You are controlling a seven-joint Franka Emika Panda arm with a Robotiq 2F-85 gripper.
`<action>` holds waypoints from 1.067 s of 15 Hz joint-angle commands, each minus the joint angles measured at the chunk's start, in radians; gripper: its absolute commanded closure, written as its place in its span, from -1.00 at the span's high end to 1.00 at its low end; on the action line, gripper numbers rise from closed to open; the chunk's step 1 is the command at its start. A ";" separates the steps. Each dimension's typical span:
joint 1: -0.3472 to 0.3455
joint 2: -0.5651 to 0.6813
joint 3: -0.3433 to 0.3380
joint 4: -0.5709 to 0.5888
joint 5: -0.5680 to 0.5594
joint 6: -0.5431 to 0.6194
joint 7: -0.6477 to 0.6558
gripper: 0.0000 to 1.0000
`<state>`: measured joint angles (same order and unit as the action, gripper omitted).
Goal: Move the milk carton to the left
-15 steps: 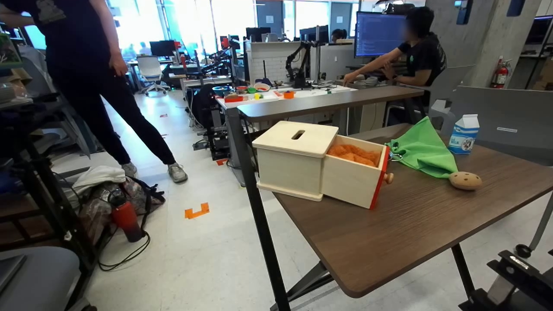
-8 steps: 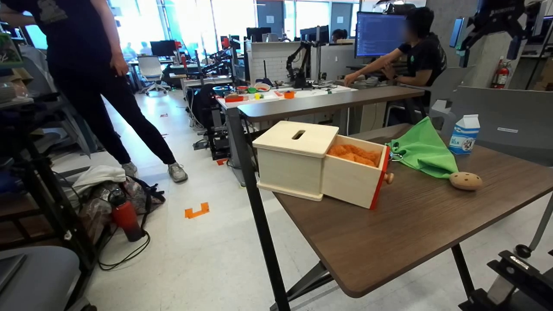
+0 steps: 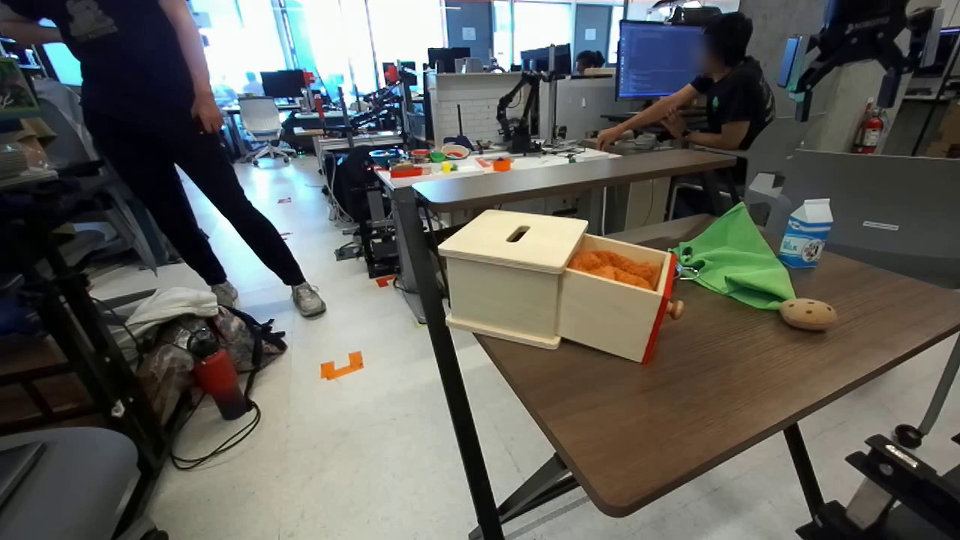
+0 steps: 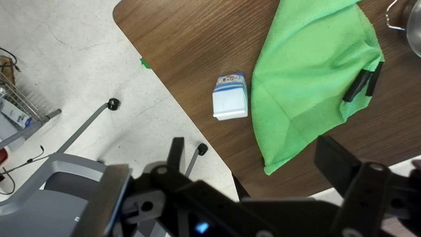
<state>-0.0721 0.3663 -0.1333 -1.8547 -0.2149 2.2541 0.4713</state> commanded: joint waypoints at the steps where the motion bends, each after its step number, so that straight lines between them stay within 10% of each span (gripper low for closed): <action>1: 0.009 0.060 -0.029 0.003 0.000 -0.004 -0.019 1.00; 16: -0.051 0.257 0.005 0.111 0.065 -0.016 -0.399 1.00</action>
<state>-0.0916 0.5871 -0.1569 -1.7966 -0.1866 2.2549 0.1746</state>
